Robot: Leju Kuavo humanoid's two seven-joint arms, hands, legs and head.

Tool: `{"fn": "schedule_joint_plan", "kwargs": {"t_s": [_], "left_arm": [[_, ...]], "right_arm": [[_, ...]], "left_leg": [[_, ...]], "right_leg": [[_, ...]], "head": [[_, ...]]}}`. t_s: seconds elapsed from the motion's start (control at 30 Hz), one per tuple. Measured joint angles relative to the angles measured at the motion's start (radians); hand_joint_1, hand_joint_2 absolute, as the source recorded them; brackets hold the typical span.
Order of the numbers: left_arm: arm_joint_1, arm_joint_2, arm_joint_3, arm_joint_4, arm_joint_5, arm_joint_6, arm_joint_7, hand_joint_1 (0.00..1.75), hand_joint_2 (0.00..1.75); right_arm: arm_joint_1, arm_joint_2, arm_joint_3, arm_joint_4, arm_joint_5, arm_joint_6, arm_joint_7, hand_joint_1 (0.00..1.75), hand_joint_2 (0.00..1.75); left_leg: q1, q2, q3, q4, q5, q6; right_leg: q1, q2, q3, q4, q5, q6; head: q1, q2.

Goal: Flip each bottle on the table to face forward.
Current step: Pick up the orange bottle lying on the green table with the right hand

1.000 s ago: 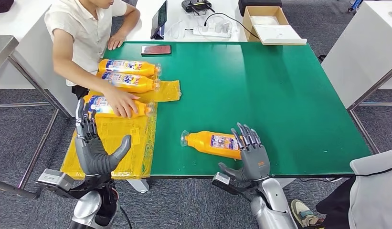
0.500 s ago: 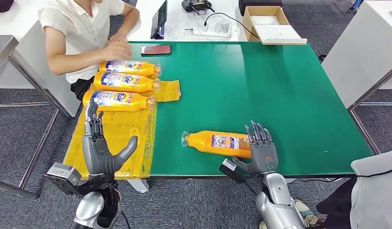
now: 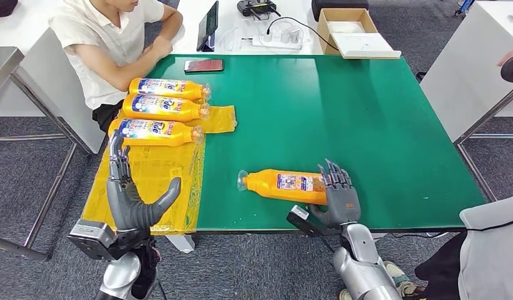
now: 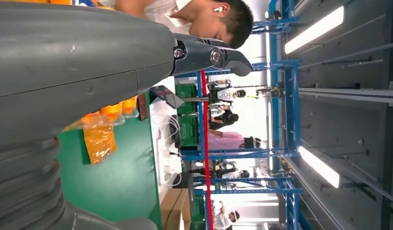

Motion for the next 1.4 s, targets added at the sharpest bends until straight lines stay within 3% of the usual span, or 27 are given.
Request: {"fn": "schedule_joint_plan", "kwargs": {"t_s": [0.4,0.43,0.57,0.77,1.13,1.4], "left_arm": [[0.003,0.0,-0.055,-0.04,-0.037,0.052,-0.041,0.0,1.75],[0.002,0.0,-0.061,-0.041,-0.034,0.052,-0.037,0.0,1.75],[0.0,0.001,-0.079,-0.042,-0.014,0.043,-0.027,0.0,1.75],[-0.009,0.002,-0.099,-0.042,0.042,-0.008,0.007,0.0,1.75],[-0.024,0.009,-0.119,-0.033,0.129,-0.105,0.073,0.0,1.75],[-0.026,0.01,-0.119,-0.025,0.133,-0.116,0.079,0.0,1.75]], "right_arm": [[-0.059,-0.004,0.078,0.097,-0.113,0.04,-0.033,0.0,1.75],[-0.065,-0.004,0.084,0.106,-0.115,0.048,-0.031,0.07,1.75],[-0.089,-0.005,0.108,0.143,-0.12,0.088,-0.025,1.67,1.75],[-0.122,-0.005,0.138,0.185,-0.134,0.153,-0.027,1.75,1.75],[-0.151,-0.017,0.175,0.231,-0.141,0.26,0.053,1.75,1.75],[-0.155,-0.023,0.176,0.24,-0.15,0.274,0.062,1.75,1.75]], "left_leg": [[0.0,0.001,0.002,0.0,0.0,0.0],[0.0,0.002,0.002,0.0,0.0,0.0],[0.0,0.002,0.004,0.0,0.0,0.0],[0.0,0.007,0.009,0.0,-0.001,-0.001],[0.0,0.009,0.025,0.0,-0.006,-0.001],[0.001,0.009,0.035,-0.001,-0.01,0.0]], "right_leg": [[0.0,0.0,0.001,0.0,0.0,0.0],[0.0,0.0,0.001,0.0,0.0,0.0],[0.0,0.001,0.003,0.0,0.0,0.0],[0.0,0.006,0.006,-0.001,0.0,-0.001],[0.002,0.008,0.013,-0.002,-0.002,-0.002],[0.002,0.008,0.019,-0.003,-0.005,-0.001]], "head": [[0.0,0.0],[0.0,0.0],[0.0,0.0],[0.0,0.0],[0.0,0.0],[0.0,0.0]]}}
